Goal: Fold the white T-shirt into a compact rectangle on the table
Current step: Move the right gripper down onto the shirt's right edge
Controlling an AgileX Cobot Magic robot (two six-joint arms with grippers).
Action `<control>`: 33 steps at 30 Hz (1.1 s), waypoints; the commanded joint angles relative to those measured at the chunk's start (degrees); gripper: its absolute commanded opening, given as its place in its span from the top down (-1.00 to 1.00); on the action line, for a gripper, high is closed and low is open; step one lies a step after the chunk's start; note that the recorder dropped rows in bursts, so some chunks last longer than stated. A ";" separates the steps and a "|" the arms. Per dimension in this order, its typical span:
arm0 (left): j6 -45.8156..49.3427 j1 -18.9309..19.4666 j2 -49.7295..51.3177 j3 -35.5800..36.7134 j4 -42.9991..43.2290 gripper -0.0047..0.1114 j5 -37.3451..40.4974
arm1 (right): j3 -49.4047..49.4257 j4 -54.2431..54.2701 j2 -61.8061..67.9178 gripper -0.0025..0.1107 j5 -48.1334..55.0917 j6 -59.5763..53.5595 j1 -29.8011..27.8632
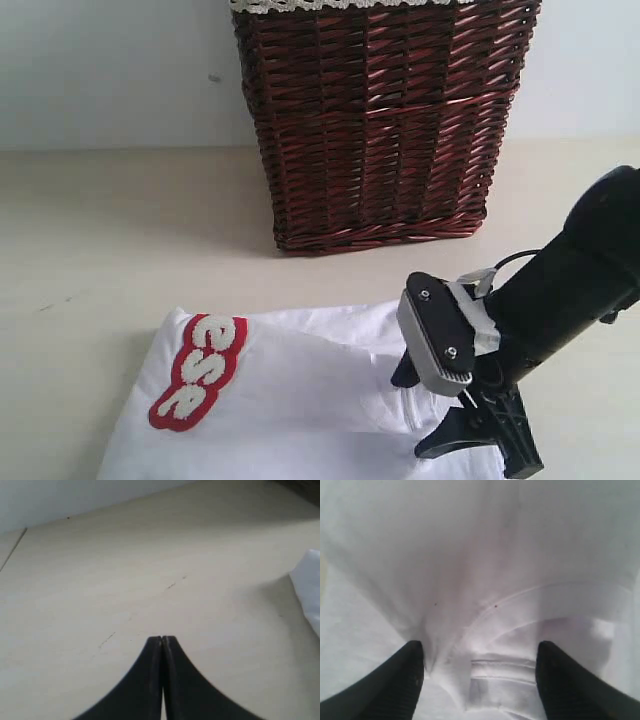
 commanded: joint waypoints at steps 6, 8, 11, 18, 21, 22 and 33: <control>0.16 0.07 -0.49 -0.19 -0.56 0.92 -0.46 | -0.08 -6.02 3.33 -0.15 -4.26 -1.15 3.51; 0.16 0.07 -0.49 -0.19 -0.56 0.92 -0.46 | -0.21 -6.02 2.81 -0.14 -4.82 -1.15 3.51; 0.16 0.07 -0.49 -0.19 -0.56 0.92 -0.46 | -0.29 -6.02 1.35 -0.14 -3.60 -1.15 3.51; 0.16 0.07 -0.49 -0.19 -0.56 0.92 -0.46 | -0.29 -5.90 3.94 -0.11 -4.66 -1.15 3.51; 0.16 0.07 -0.49 -0.19 -0.56 0.92 -0.46 | -0.29 -5.90 4.87 0.12 -5.23 -1.15 3.51; 0.16 0.07 -0.49 -0.19 -0.56 0.92 -0.46 | -0.29 -5.90 4.87 0.22 -5.23 -1.15 3.51; 0.16 0.07 -0.49 -0.19 -0.56 0.92 -0.46 | -0.72 0.14 1.83 0.95 -5.07 -1.01 3.51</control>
